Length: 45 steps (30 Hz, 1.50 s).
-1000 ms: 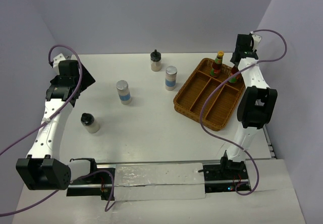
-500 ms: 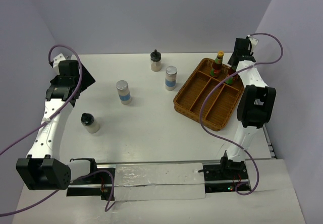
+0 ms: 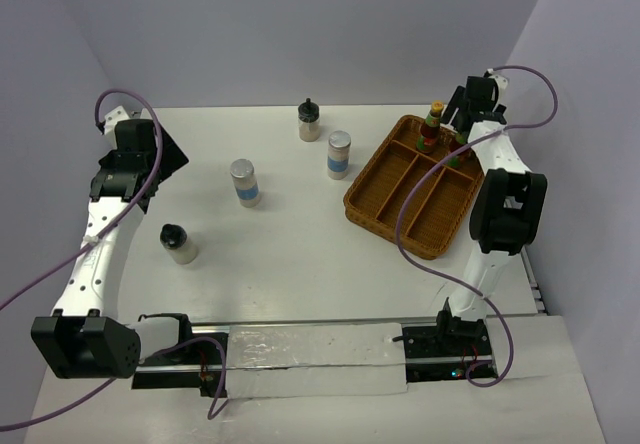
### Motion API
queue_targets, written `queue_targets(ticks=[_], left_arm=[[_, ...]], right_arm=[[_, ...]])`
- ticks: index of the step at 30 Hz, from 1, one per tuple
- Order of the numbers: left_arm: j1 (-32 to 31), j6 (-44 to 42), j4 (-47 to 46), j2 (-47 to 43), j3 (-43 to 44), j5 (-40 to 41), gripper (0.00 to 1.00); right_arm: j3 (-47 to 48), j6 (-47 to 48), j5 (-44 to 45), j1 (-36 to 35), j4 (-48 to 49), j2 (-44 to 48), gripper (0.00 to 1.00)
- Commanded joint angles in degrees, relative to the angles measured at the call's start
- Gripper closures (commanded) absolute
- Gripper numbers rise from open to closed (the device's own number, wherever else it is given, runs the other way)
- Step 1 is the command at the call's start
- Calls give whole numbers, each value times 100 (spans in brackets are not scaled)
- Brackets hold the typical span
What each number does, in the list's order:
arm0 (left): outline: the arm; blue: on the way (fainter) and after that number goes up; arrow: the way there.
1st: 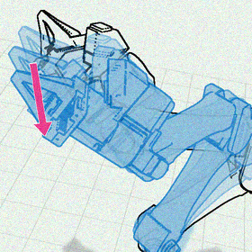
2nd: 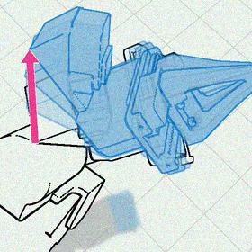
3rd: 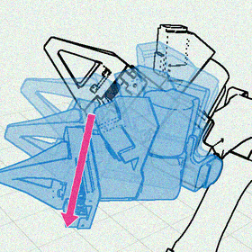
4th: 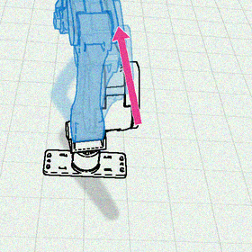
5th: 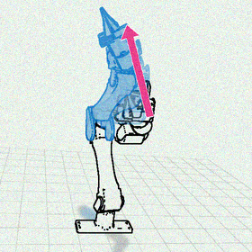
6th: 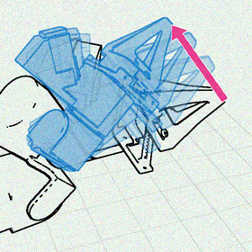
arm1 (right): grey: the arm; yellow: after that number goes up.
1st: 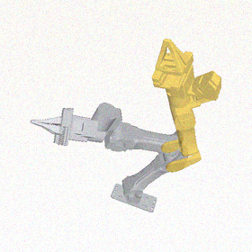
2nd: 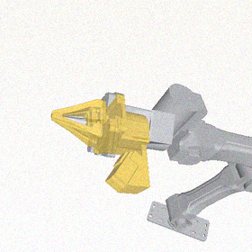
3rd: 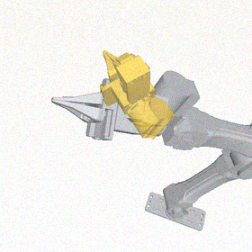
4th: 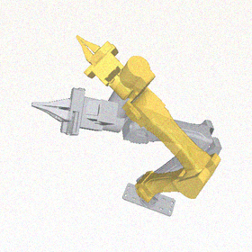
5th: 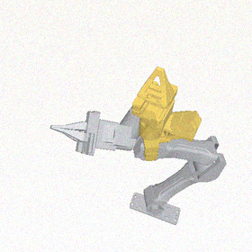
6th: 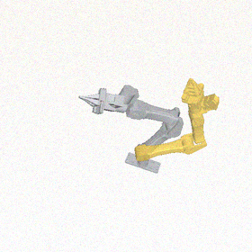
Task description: Organize the condiment bottles
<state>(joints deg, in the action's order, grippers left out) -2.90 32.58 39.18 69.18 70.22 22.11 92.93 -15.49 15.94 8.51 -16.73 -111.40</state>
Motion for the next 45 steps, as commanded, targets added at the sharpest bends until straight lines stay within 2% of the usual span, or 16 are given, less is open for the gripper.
queue_targets(ticks=[1, 11, 14, 17, 19, 21, 25, 27, 35, 45], left_arm=[[26, 41, -141, -257, 33, -31, 0], [26, 47, -60, -482, -69, -31, 1], [20, 56, -42, -485, -49, -34, 0], [22, 71, -43, -494, -34, -12, 0], [26, 158, -20, -494, 4, -29, 1], [26, 232, -22, -497, 25, -129, 0], [26, 284, 28, -538, 88, -251, 0], [26, 257, 73, -556, 125, -188, 1], [42, 189, 101, -597, 108, -65, 0], [44, 205, -15, -432, 45, -174, 0]], right_arm=[[651, 2, -328, 7, -307, 541, 11], [1082, 2, -702, -15, -662, 1530, 6], [1248, 2, -1329, -134, -741, 1697, 6], [1269, 2, -1572, -631, -834, 1898, 5], [1138, 2, -1519, -1543, -768, 2085, 5], [1117, 2, -1257, -2111, -841, 2068, 4], [1488, 2, -787, -3283, -1251, 1367, 3], [1656, 2, -618, -3464, -1425, 1023, 2], [2512, 2, -324, -3713, -2129, -489, 0], [2424, 2, -240, -3723, -2171, -1077, 0]])
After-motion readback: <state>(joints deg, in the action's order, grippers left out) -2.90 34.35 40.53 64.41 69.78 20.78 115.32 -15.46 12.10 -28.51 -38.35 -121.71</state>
